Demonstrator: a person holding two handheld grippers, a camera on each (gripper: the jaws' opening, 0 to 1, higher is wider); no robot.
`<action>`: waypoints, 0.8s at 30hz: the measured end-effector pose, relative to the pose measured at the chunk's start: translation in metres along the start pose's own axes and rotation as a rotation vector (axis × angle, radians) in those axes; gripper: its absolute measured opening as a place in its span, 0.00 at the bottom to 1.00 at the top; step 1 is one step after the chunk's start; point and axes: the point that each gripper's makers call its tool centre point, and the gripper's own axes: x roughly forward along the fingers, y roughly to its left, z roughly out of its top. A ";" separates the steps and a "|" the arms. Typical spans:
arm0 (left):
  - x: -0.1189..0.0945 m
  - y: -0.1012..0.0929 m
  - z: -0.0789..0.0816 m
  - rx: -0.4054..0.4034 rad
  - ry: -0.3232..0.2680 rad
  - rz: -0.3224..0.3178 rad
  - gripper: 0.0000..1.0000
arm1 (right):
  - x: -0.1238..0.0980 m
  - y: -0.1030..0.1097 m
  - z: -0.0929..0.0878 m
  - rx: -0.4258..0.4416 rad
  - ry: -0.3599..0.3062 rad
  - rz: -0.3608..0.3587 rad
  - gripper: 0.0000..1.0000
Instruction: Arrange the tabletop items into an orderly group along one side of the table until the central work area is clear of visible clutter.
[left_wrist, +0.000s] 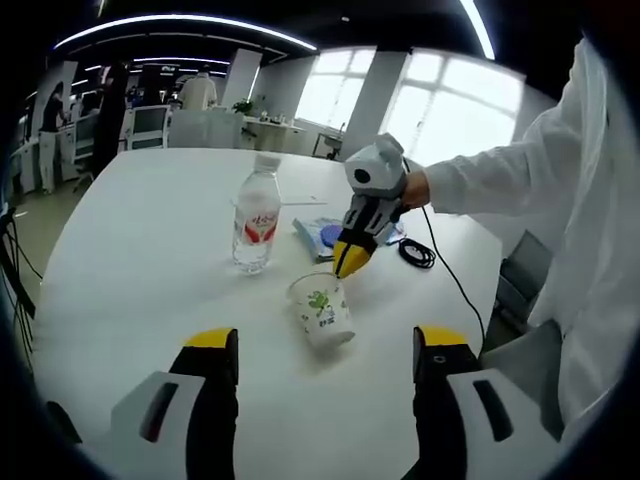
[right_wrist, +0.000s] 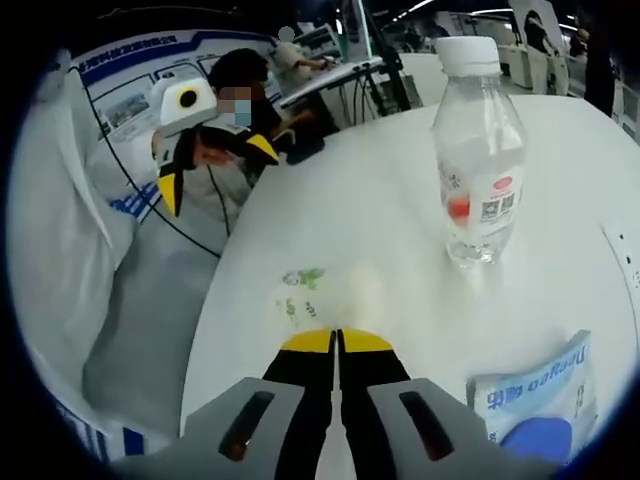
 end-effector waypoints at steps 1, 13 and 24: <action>0.000 0.000 0.000 0.001 -0.001 0.000 0.72 | 0.000 0.002 0.000 -0.002 -0.001 0.006 0.00; -0.001 0.000 -0.004 -0.004 0.003 0.001 0.71 | 0.005 0.010 -0.004 0.062 0.000 0.072 0.04; 0.000 0.001 -0.005 -0.005 0.010 0.005 0.69 | 0.026 0.015 -0.003 0.123 -0.015 0.134 0.11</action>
